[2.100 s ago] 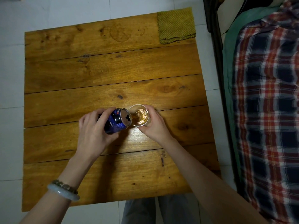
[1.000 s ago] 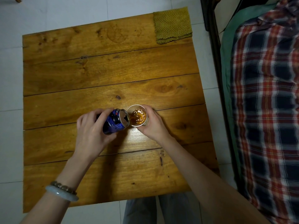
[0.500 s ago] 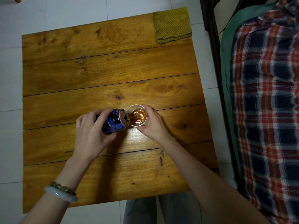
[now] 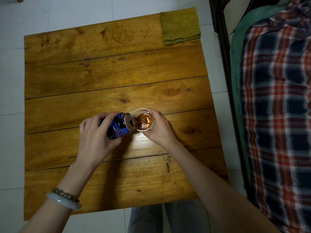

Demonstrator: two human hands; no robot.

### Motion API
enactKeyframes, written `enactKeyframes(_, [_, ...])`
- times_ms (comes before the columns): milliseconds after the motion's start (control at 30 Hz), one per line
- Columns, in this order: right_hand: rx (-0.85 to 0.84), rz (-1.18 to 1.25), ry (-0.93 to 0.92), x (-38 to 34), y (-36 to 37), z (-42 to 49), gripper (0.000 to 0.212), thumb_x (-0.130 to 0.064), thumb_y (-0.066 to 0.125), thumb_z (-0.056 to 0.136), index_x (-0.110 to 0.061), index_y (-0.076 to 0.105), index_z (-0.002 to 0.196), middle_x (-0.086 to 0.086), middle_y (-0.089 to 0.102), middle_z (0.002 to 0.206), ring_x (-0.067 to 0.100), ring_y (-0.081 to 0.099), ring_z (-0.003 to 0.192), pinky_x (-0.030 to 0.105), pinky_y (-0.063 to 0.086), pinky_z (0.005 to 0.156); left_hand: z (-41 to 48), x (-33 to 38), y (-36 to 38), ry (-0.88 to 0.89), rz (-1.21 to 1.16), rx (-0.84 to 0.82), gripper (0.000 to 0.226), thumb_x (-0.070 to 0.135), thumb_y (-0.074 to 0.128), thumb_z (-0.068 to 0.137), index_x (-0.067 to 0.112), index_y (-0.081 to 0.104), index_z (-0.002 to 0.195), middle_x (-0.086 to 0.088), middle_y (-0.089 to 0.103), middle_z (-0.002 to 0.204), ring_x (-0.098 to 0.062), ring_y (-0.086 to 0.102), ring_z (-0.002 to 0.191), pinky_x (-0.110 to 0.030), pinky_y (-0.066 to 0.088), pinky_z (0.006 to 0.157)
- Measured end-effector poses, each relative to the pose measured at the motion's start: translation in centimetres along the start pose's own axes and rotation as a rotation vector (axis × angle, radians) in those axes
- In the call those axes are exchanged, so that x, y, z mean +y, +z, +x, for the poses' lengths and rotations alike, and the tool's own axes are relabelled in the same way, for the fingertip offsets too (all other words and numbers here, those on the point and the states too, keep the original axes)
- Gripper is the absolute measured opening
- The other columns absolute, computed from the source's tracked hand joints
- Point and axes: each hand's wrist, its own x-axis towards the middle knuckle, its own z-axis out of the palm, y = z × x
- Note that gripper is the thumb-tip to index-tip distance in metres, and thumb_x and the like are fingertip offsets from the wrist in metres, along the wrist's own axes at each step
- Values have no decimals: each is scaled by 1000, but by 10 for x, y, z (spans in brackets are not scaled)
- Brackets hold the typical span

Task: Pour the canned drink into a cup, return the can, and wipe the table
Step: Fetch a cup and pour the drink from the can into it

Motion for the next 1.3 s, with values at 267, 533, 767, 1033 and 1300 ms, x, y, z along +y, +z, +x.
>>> enactKeyframes(267, [4,-3,13,2,0,0,66,-16,79,70,-20,47,128,-2,56,123,15,49,117,38,45,97,0,0,2,9,2,3,88,22,88,56,16,47,134,-14,53,117,-30,46,108,-47,29,96])
enactKeyframes(533, [0,7,11,0,0,0,62,-17,78,70,-24,48,124,-9,56,117,13,51,113,39,46,95,1,-1,2,13,3,-5,89,22,88,56,16,47,135,-14,53,118,-32,49,107,-49,30,96])
enactKeyframes(767, [3,7,12,-2,-1,-1,61,-14,77,69,-21,49,123,-7,57,117,15,51,113,39,46,95,1,-2,2,19,10,-4,90,23,89,55,16,47,135,-14,54,118,-32,49,107,-49,30,95])
enactKeyframes(1033, [3,-3,10,-2,-1,0,61,-15,77,69,-23,49,123,-7,57,117,15,51,113,39,46,94,1,-1,1,23,14,4,89,22,88,55,16,48,134,-14,53,118,-32,48,107,-49,31,94])
enactKeyframes(1300, [-2,-1,13,-2,-1,-1,61,-16,77,70,-23,49,123,-10,56,116,13,51,114,37,46,95,1,-1,2,21,20,5,90,22,88,55,16,47,135,-14,53,118,-31,48,107,-48,31,94])
